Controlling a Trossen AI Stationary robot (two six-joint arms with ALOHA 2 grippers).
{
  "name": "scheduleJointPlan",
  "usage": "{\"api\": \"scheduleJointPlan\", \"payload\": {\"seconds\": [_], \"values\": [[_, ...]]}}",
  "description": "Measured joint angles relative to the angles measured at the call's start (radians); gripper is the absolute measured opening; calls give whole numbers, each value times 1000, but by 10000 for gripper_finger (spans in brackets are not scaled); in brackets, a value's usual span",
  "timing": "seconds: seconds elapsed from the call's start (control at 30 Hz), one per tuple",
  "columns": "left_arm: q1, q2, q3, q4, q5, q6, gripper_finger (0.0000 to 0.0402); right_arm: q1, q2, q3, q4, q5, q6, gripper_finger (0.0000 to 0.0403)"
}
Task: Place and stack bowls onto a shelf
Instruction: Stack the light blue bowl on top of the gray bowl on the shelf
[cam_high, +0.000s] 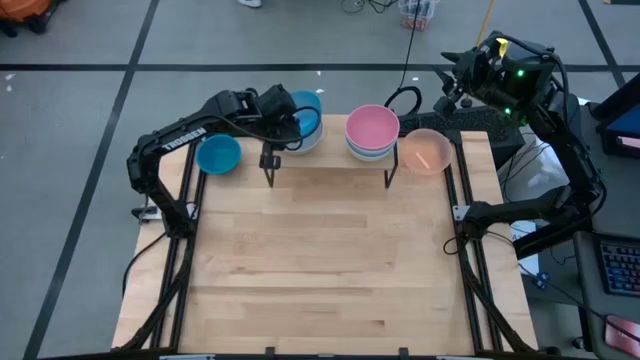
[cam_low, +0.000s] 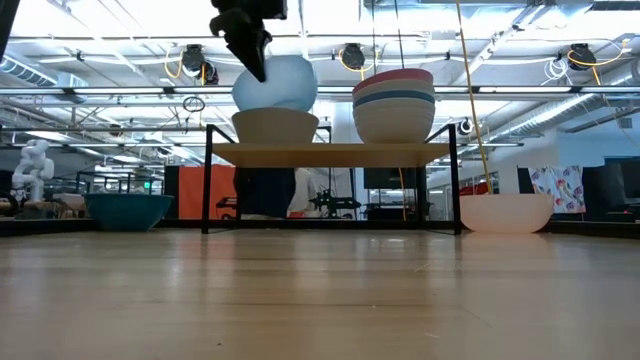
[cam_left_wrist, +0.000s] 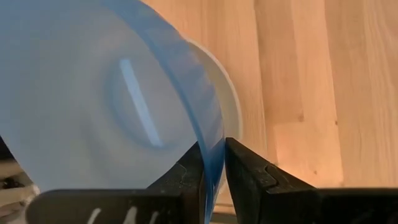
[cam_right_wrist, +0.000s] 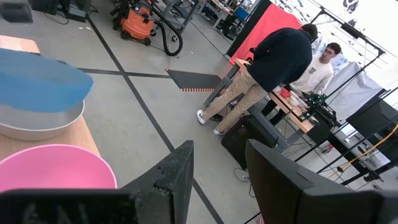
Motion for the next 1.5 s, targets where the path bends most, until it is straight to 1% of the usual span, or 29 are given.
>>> {"api": "scheduleJointPlan", "payload": {"seconds": [0.07,0.17,0.3,0.6,0.67,0.87,0.97,1.03,1.2,1.27,1.5], "values": [[0,12,-1,-3,8,-27,55,0,0,0,0,0,0,141],[0,16,-2,-13,-16,-29,56,0,0,0,0,0,0,141],[5,10,-26,-6,-5,-59,56,0,0,0,0,0,0,141],[2,12,-38,-17,-4,-40,55,0,0,0,0,0,0,141],[1,12,-38,-18,-4,-37,50,0,0,0,0,0,0,141],[2,12,-38,-24,-3,-25,12,0,0,0,0,0,0,141],[2,12,-38,-27,-3,-44,8,0,0,0,0,0,0,141],[2,12,-38,-40,-12,-43,17,0,0,0,0,0,1,141],[2,12,-37,-49,-110,-44,64,0,0,0,0,0,16,141],[2,12,-37,-48,-124,-44,76,0,0,0,0,0,18,141],[-21,12,-37,-47,-127,-48,85,0,0,0,0,0,18,141]]}}
